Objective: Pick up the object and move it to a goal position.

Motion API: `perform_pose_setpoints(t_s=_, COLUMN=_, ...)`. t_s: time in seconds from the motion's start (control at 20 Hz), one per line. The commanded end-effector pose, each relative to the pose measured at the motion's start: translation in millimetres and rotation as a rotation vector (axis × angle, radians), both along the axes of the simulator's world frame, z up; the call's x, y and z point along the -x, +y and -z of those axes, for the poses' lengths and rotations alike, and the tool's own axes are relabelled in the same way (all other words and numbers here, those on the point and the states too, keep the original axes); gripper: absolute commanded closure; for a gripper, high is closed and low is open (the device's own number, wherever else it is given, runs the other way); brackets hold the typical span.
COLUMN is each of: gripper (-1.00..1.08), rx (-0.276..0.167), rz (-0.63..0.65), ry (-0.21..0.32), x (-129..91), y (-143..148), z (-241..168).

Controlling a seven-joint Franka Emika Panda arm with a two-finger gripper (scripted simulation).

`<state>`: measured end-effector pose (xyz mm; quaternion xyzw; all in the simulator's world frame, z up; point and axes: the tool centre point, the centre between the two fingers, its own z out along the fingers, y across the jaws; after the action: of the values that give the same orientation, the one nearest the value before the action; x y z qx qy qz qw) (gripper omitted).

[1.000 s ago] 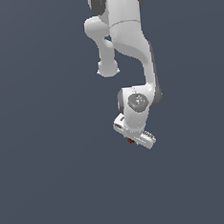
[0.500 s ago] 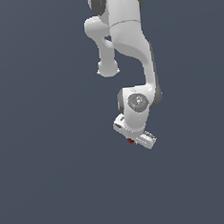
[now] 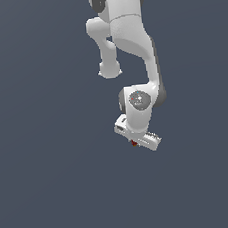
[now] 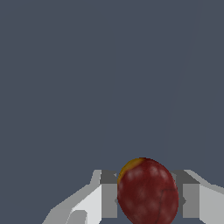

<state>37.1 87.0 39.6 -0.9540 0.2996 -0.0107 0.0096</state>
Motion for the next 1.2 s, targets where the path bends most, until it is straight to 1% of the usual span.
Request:
perform_pose_setpoints(t_s=0.0, gripper=1.08, rx=-0.007, rz=-0.028, ry=-0.018, x=-6.7, y=-0.8, z=-14.9)
perform_pose_setpoints(t_s=0.3, gripper=1.08, rx=-0.031, rz=-0.128, ry=-0.077, x=-26.8, y=-2.3, z=-65.7)
perform_pose_setpoints(t_s=0.65, gripper=1.08, rx=-0.069, rz=-0.277, ry=-0.165, x=-51.3, y=-2.8, z=-143.6)
perform_pose_setpoints(t_s=1.15, gripper=1.08, rx=-0.126, rz=-0.486, ry=-0.286, x=-74.0, y=-2.4, z=-254.6)
